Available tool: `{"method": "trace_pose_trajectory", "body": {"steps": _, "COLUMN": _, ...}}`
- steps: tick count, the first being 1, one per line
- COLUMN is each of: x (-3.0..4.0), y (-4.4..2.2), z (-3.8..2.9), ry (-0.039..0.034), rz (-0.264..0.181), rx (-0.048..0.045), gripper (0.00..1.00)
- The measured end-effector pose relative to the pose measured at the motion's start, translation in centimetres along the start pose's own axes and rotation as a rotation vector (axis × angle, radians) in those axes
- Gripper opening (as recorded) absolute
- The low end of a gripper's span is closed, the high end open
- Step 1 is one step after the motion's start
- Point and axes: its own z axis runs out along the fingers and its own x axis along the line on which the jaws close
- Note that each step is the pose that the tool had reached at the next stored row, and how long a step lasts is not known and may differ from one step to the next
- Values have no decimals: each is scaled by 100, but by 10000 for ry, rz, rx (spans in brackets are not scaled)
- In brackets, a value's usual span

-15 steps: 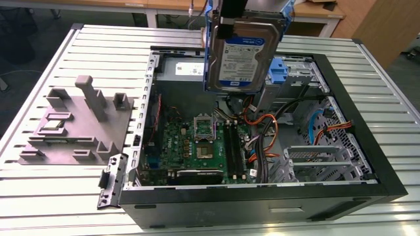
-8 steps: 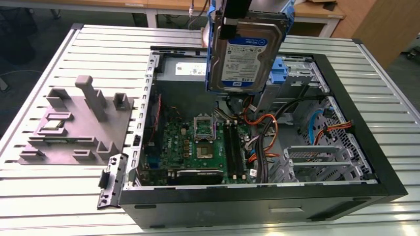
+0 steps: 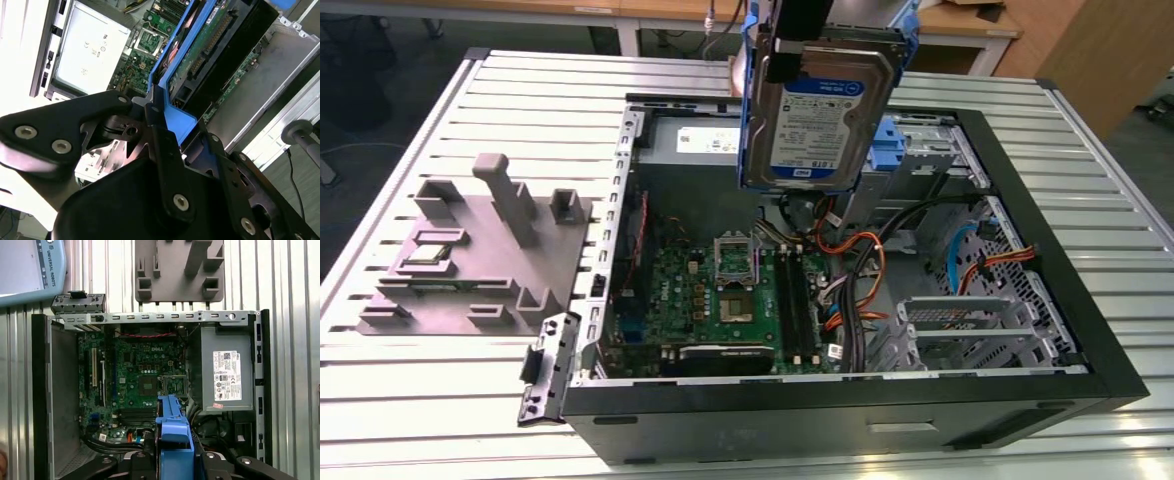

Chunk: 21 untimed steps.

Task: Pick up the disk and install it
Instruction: 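Insert the disk into the insertion slot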

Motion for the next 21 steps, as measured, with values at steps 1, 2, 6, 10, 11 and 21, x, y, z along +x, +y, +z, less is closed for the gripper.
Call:
{"method": "trace_pose_trajectory", "body": {"steps": 1, "x": 0, "y": 0, "z": 0, "ry": 0, "rz": 0, "rx": 0, "gripper": 36}}
{"method": "trace_pose_trajectory", "body": {"steps": 2, "x": 1, "y": 0, "z": 0, "ry": 1, "rz": 1, "rx": 0, "gripper": 36}}
{"method": "trace_pose_trajectory", "body": {"steps": 6, "x": 7, "y": -1, "z": 2, "ry": 1, "rz": 0, "rx": -1, "gripper": 36}}
{"method": "trace_pose_trajectory", "body": {"steps": 10, "x": 12, "y": -1, "z": 2, "ry": 0, "rz": 0, "rx": 0, "gripper": 36}}
{"method": "trace_pose_trajectory", "body": {"steps": 11, "x": 13, "y": -1, "z": 2, "ry": 0, "rz": 0, "rx": 0, "gripper": 36}}
{"method": "trace_pose_trajectory", "body": {"steps": 21, "x": 91, "y": -4, "z": 3, "ry": 1, "rz": 0, "rx": 0, "gripper": 36}}
